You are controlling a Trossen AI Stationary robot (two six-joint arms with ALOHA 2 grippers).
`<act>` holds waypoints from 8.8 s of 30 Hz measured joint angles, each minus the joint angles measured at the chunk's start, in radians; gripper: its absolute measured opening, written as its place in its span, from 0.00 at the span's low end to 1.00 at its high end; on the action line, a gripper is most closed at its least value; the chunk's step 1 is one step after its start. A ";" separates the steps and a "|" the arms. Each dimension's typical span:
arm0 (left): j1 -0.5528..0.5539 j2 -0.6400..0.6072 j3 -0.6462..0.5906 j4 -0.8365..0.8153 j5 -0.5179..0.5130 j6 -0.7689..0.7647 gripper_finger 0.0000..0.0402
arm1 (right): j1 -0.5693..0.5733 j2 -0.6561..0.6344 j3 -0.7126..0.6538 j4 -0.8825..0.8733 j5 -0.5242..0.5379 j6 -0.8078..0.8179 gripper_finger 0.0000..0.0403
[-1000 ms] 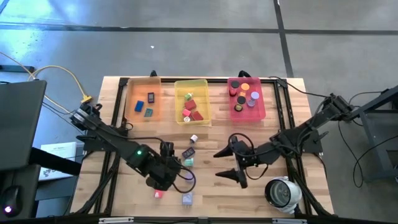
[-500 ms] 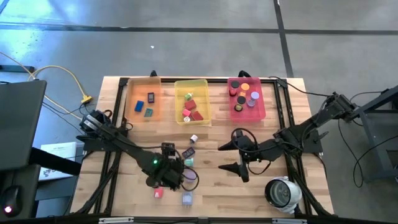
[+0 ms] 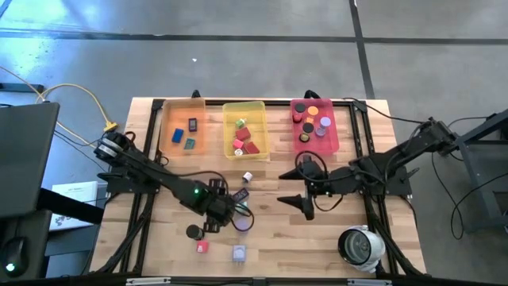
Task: Pick & Place Office items
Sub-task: Put the light blue sand timer into the pink bin
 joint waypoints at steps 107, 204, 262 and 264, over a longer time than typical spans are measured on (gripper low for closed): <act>0.119 -0.461 -0.176 0.207 -0.348 0.101 0.45 | -0.431 0.392 -0.001 0.496 -0.506 0.662 0.82; 0.192 -0.438 -0.176 0.267 -0.243 0.118 0.47 | -0.518 0.392 0.000 0.496 -0.655 0.634 0.65; 0.258 -0.420 -0.176 0.264 -0.104 0.074 0.47 | -0.517 0.391 0.000 0.378 -0.707 0.603 0.50; 0.258 -0.419 -0.176 0.264 -0.104 0.074 0.47 | -0.517 0.391 0.000 0.380 -0.707 0.602 0.50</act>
